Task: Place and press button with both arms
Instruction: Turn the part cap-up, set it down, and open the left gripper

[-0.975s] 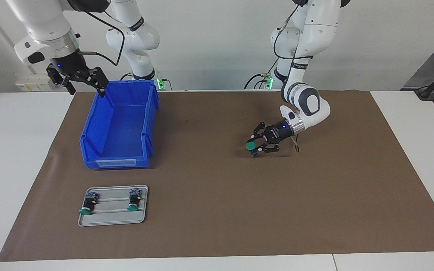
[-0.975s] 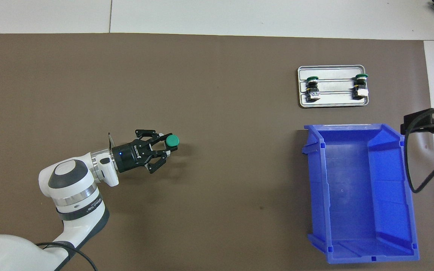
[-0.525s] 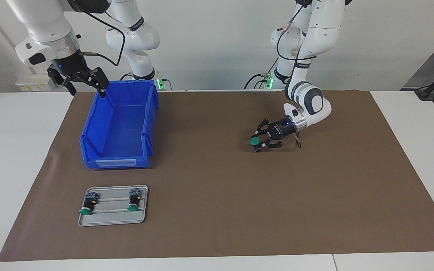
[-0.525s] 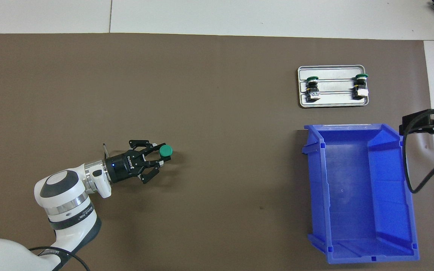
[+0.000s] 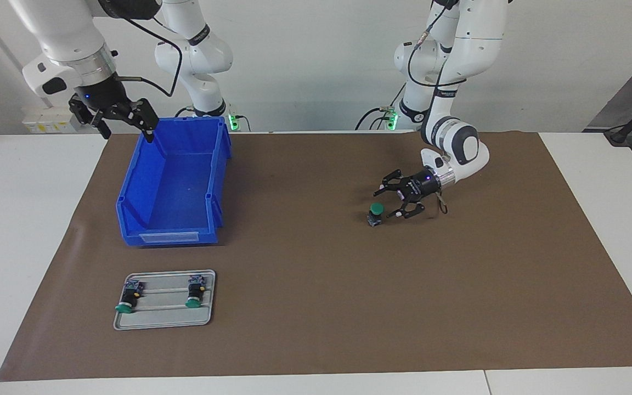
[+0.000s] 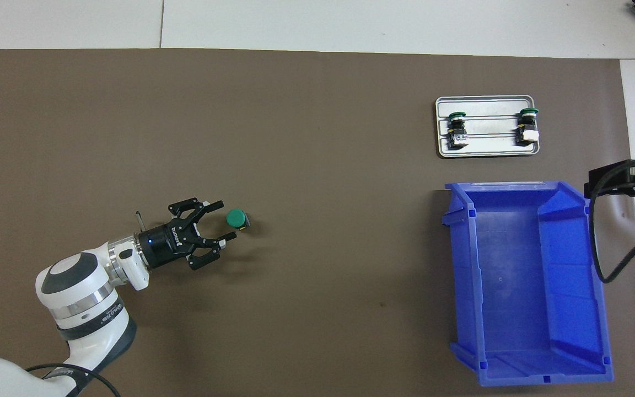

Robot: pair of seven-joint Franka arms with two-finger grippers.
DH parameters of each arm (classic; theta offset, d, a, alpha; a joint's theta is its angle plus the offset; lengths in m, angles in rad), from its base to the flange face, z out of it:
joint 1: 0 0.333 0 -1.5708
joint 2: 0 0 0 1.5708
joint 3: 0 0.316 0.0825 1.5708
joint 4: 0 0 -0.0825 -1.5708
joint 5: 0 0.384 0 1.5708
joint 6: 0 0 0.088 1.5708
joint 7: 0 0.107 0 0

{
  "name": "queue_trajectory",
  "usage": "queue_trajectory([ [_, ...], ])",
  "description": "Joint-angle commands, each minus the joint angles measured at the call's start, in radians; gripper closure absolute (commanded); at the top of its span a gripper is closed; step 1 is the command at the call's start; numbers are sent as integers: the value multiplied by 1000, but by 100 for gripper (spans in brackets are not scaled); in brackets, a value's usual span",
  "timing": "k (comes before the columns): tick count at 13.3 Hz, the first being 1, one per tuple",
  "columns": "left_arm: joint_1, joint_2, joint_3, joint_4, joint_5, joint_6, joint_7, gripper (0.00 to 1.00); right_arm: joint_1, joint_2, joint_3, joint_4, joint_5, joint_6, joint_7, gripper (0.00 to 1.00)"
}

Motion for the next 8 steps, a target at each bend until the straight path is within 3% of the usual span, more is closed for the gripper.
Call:
queue_trajectory([
  [1,24,-24,1,-2,25,-13,-44,22,-13,-21,3,-29,12,18,-28,0],
  [2,46,-23,1,16,81,-11,-76,22,-13,-21,3,-27,12,21,-26,0],
  [4,72,-24,3,58,227,-1,-156,40,-4,-20,3,-26,13,29,-15,0],
  [6,89,-38,3,102,357,22,-289,41,-3,-20,3,-27,20,33,-15,0],
  [8,70,-102,3,125,440,126,-476,40,-12,-28,3,-21,20,12,-23,0],
])
